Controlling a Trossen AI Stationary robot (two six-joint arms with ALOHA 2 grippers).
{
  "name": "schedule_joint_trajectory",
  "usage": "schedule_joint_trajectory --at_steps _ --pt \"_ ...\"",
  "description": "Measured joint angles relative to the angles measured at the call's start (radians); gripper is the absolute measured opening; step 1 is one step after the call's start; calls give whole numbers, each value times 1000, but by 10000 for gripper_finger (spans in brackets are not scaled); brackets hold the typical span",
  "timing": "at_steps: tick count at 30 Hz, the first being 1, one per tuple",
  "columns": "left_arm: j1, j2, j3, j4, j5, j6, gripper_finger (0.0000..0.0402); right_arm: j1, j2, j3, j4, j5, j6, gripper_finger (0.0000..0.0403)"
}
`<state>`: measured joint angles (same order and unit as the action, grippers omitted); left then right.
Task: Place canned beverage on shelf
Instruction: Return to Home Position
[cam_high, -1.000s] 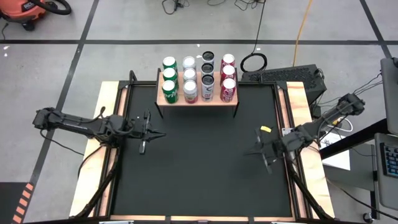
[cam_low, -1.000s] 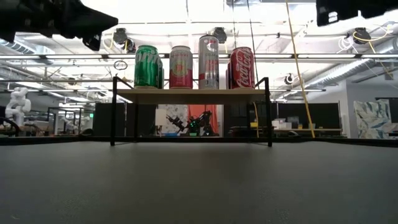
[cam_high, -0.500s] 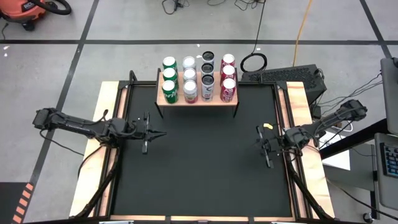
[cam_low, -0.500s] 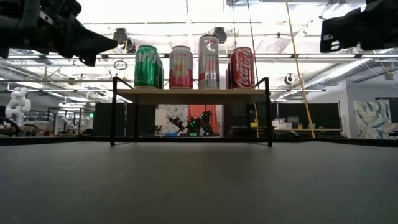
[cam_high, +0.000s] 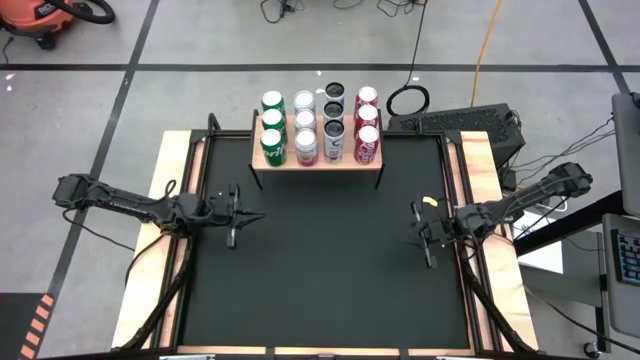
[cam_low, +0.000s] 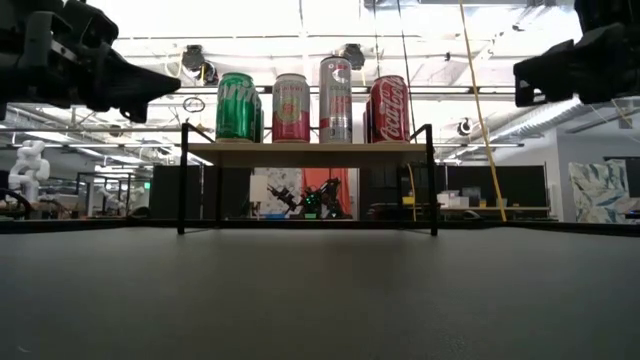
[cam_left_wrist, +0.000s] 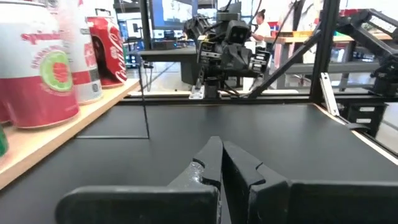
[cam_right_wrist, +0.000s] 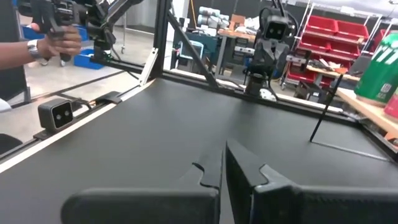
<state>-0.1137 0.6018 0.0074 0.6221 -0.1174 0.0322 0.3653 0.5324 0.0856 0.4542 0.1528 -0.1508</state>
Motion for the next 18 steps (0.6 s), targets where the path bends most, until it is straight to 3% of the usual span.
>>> schedule_joint_trajectory --at_steps 7,18 --pt "0 0 0 -24 50 7 11 0 0 -37 66 2 8 0" --pt "0 -1 -1 -32 49 1 11 0 -45 -39 1 38 7 0"
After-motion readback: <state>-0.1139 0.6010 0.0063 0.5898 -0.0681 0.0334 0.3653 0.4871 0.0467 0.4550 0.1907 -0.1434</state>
